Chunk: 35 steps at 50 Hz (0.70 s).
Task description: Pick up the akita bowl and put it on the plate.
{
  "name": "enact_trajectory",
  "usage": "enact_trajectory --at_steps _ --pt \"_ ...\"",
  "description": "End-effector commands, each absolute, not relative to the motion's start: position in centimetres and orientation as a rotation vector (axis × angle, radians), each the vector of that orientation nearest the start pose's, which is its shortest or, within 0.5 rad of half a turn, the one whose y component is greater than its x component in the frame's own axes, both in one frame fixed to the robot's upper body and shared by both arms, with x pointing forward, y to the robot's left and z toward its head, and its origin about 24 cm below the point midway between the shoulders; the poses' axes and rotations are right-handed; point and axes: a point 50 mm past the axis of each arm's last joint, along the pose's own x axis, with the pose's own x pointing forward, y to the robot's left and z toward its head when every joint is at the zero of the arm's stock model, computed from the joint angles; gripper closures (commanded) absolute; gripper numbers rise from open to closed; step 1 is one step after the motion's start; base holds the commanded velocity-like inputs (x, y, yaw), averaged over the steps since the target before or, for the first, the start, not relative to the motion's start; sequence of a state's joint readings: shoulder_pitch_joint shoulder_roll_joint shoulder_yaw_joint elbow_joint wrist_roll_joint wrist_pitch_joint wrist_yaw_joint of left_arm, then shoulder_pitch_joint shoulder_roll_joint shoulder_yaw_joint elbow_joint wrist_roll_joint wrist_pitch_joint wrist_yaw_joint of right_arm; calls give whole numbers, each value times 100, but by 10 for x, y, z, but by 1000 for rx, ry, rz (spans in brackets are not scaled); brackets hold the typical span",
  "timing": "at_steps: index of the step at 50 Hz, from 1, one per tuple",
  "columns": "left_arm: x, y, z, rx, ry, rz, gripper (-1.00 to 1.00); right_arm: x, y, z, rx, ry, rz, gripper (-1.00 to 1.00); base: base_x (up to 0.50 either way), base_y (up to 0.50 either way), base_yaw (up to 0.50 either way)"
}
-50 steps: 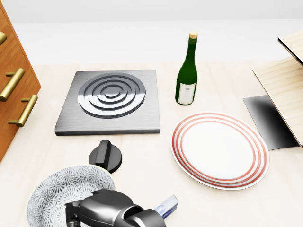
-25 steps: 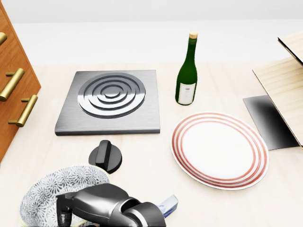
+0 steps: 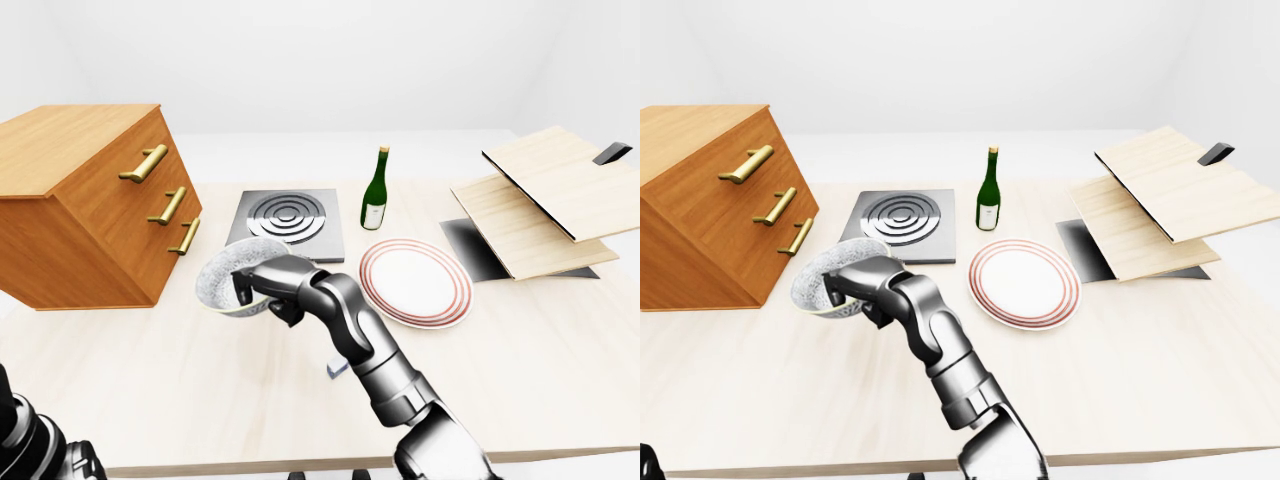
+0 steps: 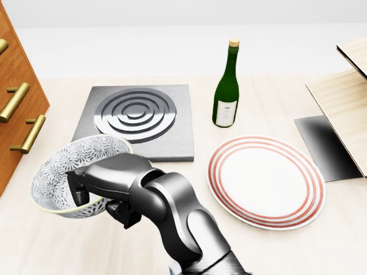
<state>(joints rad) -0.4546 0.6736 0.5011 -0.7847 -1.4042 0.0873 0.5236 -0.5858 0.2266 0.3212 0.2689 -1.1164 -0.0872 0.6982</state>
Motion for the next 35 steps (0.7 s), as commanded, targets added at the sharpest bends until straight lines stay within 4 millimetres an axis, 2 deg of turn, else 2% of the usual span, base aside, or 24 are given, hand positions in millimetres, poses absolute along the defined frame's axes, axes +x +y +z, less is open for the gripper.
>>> enact_trajectory --at_steps 1,8,13,17,19,25,35 --pt "172 229 337 -675 -948 -214 -100 321 49 159 -1307 -304 915 100 0 0 0" --pt "172 229 337 -677 -948 -214 -100 330 43 162 -1333 -281 899 100 0 0 0" --pt "171 229 339 -676 -952 -222 -100 341 39 173 -1358 -272 874 100 0 0 0" --pt "171 229 340 -673 -952 -223 -100 342 30 166 -1358 -248 866 100 0 0 0" --pt "170 229 341 -676 -951 -234 -100 342 28 168 -1353 -259 852 100 0 0 0" --pt "169 227 341 -673 -946 -246 -100 355 8 174 -1379 -219 802 100 0 0 0" --pt "169 228 342 -667 -955 -236 -100 359 -17 186 -1373 -238 717 100 0 0 0"
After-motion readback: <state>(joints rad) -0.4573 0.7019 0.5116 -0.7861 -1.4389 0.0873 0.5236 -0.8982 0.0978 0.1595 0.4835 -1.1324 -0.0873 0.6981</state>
